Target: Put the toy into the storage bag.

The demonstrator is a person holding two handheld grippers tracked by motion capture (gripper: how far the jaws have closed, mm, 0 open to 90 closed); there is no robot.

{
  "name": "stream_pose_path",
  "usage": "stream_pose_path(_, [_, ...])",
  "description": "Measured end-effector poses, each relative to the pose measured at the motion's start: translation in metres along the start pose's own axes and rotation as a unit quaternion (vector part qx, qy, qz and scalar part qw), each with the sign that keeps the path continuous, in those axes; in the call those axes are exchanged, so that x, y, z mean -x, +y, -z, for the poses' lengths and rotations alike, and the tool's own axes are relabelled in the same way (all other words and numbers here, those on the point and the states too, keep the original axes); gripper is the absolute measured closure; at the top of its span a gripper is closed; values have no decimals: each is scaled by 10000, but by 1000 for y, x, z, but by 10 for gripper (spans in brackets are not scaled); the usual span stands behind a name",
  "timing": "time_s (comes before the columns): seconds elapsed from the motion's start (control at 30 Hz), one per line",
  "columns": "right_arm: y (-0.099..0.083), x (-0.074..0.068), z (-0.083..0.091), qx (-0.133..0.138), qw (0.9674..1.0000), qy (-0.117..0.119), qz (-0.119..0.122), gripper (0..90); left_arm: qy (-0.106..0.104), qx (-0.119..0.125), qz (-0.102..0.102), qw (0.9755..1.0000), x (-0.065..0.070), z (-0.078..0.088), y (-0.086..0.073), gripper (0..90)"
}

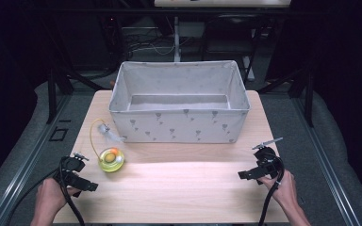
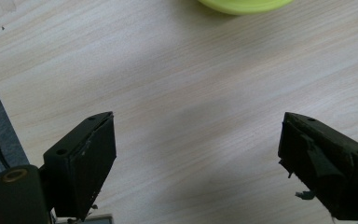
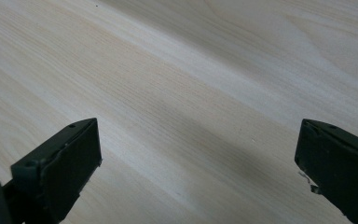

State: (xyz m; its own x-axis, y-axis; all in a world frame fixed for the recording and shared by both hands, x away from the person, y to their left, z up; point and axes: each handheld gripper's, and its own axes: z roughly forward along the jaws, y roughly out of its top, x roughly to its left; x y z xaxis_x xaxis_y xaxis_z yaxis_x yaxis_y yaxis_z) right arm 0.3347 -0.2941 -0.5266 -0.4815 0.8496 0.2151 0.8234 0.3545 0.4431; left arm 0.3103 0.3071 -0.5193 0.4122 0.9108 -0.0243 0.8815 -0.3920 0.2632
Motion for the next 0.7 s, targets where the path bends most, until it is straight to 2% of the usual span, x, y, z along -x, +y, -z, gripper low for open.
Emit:
stream_pose_path(0.13, [1, -4, 0, -22, 10000, 10, 71, 7, -8, 8, -59, 10000, 0, 5, 1, 111])
stream_pose_path(0.23, [2, -6, 1, 48, 9999, 35, 104, 8, -79, 92, -45, 9999, -1, 11, 1, 109])
stream_pose_path(0.33, [3, -9, 2, 33, 9998, 72, 178, 9, -131, 261, -52, 9996, 0, 24, 3, 102])
stream_pose_path(0.47, [3, -11, 1, 21, 9997, 117, 196, 12, -186, 347, -73, 9992, 1, 34, 7, 84])
stream_pose_path(0.7, [4, -14, 3, 71, 9996, 149, 228, 14, -232, 375, -297, 9986, 4, 57, 22, 65])
